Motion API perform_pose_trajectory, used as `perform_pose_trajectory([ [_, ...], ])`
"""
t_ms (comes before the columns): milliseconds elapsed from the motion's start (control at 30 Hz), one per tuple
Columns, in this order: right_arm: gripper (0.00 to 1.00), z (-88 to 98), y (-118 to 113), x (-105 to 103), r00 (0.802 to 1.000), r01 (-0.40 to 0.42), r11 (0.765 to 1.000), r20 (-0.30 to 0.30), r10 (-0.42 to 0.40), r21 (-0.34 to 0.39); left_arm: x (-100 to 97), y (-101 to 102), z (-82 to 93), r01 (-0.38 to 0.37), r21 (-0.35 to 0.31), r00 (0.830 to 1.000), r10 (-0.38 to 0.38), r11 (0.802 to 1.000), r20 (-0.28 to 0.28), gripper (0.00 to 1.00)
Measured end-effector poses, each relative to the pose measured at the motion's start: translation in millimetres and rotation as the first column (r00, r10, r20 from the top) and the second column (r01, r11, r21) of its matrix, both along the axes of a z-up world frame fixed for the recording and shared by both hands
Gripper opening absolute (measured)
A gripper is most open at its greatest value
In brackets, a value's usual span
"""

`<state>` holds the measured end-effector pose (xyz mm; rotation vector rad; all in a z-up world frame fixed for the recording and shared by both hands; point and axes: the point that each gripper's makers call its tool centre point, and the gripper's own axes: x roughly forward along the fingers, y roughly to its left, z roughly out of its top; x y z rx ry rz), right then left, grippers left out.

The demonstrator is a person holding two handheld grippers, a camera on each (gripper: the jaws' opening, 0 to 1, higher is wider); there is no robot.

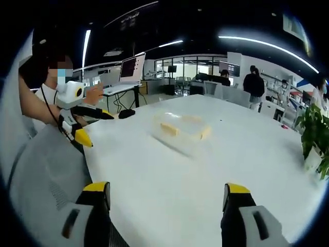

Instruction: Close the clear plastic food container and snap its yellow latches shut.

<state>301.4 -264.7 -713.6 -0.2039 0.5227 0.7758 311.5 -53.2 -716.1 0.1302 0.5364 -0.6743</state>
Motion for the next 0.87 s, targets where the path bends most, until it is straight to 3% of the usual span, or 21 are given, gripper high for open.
perform_pose_trajectory([
  [867,0.88,-1.6,-0.7,-0.7,1.000,0.003,1.000,-0.011,-0.003,-0.001,-0.3,1.5,-2.6,-0.003,0.001,1.000,0.003,1.000,-0.006,0.98],
])
